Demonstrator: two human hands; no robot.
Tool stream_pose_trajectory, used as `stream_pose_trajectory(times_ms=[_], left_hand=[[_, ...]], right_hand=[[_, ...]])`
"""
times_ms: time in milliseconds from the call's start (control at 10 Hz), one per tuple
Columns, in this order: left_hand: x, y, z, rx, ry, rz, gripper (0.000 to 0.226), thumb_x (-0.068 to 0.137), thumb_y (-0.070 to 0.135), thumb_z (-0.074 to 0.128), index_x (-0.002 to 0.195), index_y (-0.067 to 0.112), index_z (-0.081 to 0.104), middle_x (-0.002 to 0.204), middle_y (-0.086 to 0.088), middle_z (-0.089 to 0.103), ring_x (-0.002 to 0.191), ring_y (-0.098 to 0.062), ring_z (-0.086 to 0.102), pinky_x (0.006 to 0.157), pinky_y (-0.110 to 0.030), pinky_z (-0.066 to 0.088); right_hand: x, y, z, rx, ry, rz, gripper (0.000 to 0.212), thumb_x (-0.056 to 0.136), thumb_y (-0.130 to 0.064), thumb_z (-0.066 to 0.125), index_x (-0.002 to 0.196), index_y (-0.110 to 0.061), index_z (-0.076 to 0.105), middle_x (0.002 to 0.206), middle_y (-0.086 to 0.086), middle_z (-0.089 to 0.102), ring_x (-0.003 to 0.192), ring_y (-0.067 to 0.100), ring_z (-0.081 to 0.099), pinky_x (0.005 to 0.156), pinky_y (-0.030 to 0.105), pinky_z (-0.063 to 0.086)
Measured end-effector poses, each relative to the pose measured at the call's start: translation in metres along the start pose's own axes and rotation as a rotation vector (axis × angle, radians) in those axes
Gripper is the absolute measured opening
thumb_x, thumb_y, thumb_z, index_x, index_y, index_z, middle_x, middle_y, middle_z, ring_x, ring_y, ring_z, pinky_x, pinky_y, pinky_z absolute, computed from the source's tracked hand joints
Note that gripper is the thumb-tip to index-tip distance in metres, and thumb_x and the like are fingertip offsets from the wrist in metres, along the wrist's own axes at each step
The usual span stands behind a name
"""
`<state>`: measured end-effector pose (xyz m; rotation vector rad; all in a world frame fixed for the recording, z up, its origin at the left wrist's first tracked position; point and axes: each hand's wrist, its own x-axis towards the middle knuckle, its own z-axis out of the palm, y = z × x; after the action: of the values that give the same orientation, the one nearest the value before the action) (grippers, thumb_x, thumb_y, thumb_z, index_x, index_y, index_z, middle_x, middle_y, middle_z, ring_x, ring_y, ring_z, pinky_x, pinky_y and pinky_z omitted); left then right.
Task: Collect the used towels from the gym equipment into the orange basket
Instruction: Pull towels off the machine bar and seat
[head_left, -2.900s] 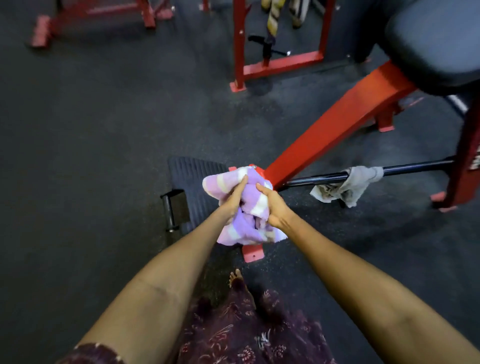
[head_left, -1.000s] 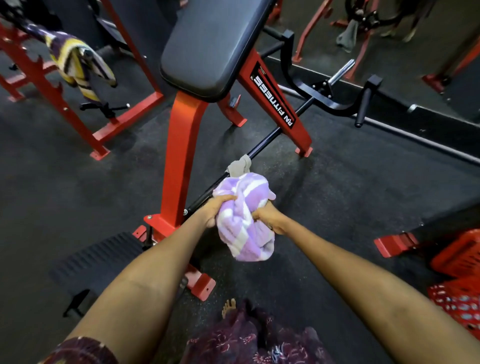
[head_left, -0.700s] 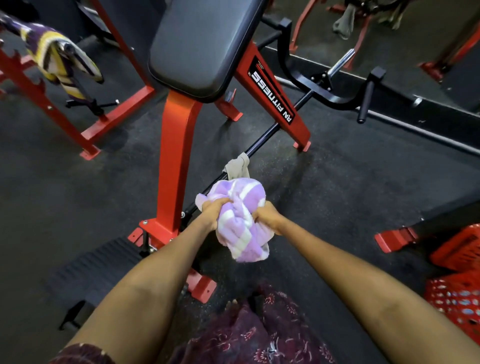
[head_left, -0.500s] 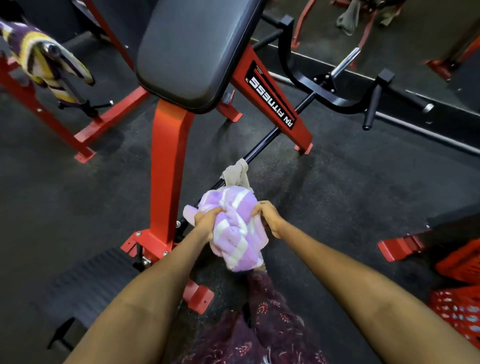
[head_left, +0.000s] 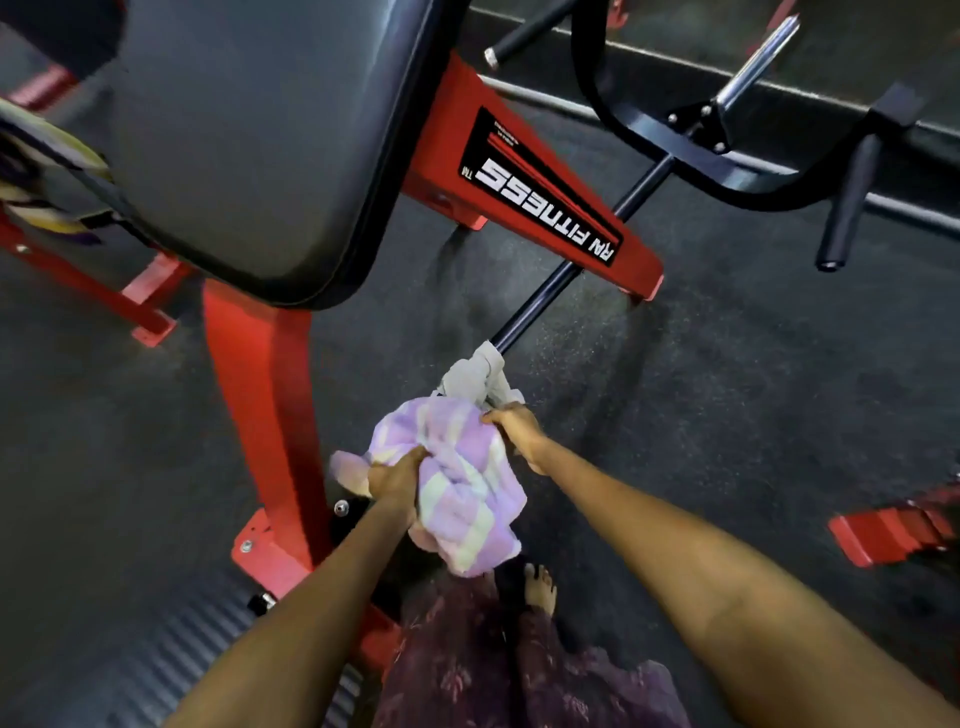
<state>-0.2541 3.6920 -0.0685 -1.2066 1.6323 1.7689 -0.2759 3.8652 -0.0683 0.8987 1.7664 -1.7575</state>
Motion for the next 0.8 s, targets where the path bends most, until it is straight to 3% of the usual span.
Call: stream_pose_trajectory(times_ms=[100, 200, 300, 400, 500, 600, 700, 800], left_hand=[[0.005, 0.006, 0.048, -0.517, 0.017, 0.308, 0.102, 0.049, 0.034, 0.088, 0.135, 0.000, 0.045, 0.078, -0.011, 0.061, 0.079, -0.026, 0.056, 0.078, -0.036, 0.051], [0.023, -0.009, 0.111, -1.392, 0.181, 0.738, 0.053, 0.081, -0.006, 0.057, 0.133, 0.000, 0.051, 0.105, -0.018, 0.056, 0.098, -0.027, 0.053, 0.097, -0.044, 0.042], [0.067, -0.018, 0.126, -1.465, 0.195, 0.878, 0.051, 0.085, -0.010, 0.048, 0.135, 0.003, 0.049, 0.105, -0.010, 0.057, 0.100, -0.026, 0.049, 0.103, -0.044, 0.037], [0.144, -0.046, 0.086, -0.876, 0.234, 0.755, 0.047, 0.094, 0.007, 0.047, 0.141, 0.013, 0.039, 0.119, -0.006, 0.045, 0.107, -0.022, 0.046, 0.111, -0.040, 0.030], [0.198, -0.036, 0.041, -0.044, 0.132, 0.186, 0.075, 0.065, 0.046, 0.077, 0.127, 0.011, 0.052, 0.120, -0.013, 0.063, 0.103, -0.029, 0.064, 0.089, -0.043, 0.054], [0.203, -0.028, 0.033, 0.132, 0.241, 0.174, 0.038, 0.079, 0.024, 0.072, 0.110, 0.007, 0.057, 0.095, -0.010, 0.065, 0.095, -0.028, 0.064, 0.085, -0.036, 0.051], [0.199, -0.023, 0.048, 0.164, 0.147, 0.155, 0.036, 0.082, 0.020, 0.068, 0.114, 0.007, 0.056, 0.090, -0.006, 0.062, 0.093, -0.030, 0.064, 0.076, -0.033, 0.053], [0.205, -0.023, 0.053, 0.176, 0.189, 0.192, 0.043, 0.080, 0.029, 0.067, 0.114, 0.005, 0.058, 0.092, -0.005, 0.061, 0.099, -0.026, 0.062, 0.077, -0.030, 0.048]], right_hand=[[0.049, 0.008, 0.000, 0.001, 0.014, -0.006, 0.019, 0.089, -0.013, 0.058, 0.106, -0.007, 0.052, 0.098, 0.007, 0.059, 0.074, 0.012, 0.049, 0.059, 0.021, 0.038], [0.102, 0.022, 0.003, -0.018, 0.033, -0.021, 0.033, 0.090, -0.014, 0.059, 0.120, -0.004, 0.051, 0.105, 0.009, 0.057, 0.069, 0.007, 0.049, 0.048, 0.008, 0.039], [0.148, 0.038, 0.013, -0.064, 0.022, -0.051, 0.035, 0.091, -0.011, 0.058, 0.123, -0.003, 0.046, 0.104, 0.011, 0.053, 0.067, 0.008, 0.050, 0.042, 0.006, 0.039], [0.189, 0.043, 0.024, -0.194, 0.052, -0.140, 0.050, 0.091, -0.013, 0.060, 0.134, 0.001, 0.038, 0.129, 0.022, 0.049, 0.101, 0.025, 0.054, 0.070, 0.017, 0.050], [0.224, 0.038, 0.026, -0.339, 0.088, -0.153, 0.100, 0.076, -0.035, 0.076, 0.149, -0.008, 0.013, 0.153, 0.019, 0.021, 0.139, 0.036, 0.027, 0.113, 0.042, 0.028], [0.249, 0.030, 0.029, -0.468, 0.116, -0.097, 0.130, 0.067, -0.045, 0.080, 0.150, -0.011, -0.014, 0.157, 0.020, -0.012, 0.145, 0.041, -0.002, 0.119, 0.047, 0.009], [0.268, 0.033, 0.035, -0.433, 0.083, -0.119, 0.121, 0.078, -0.038, 0.074, 0.148, -0.009, -0.021, 0.157, 0.019, -0.015, 0.146, 0.040, -0.006, 0.120, 0.048, 0.004], [0.272, 0.048, 0.041, -0.225, 0.194, -0.098, 0.101, 0.083, -0.021, 0.068, 0.151, -0.009, -0.006, 0.156, 0.022, 0.012, 0.144, 0.038, 0.016, 0.117, 0.045, 0.017]])
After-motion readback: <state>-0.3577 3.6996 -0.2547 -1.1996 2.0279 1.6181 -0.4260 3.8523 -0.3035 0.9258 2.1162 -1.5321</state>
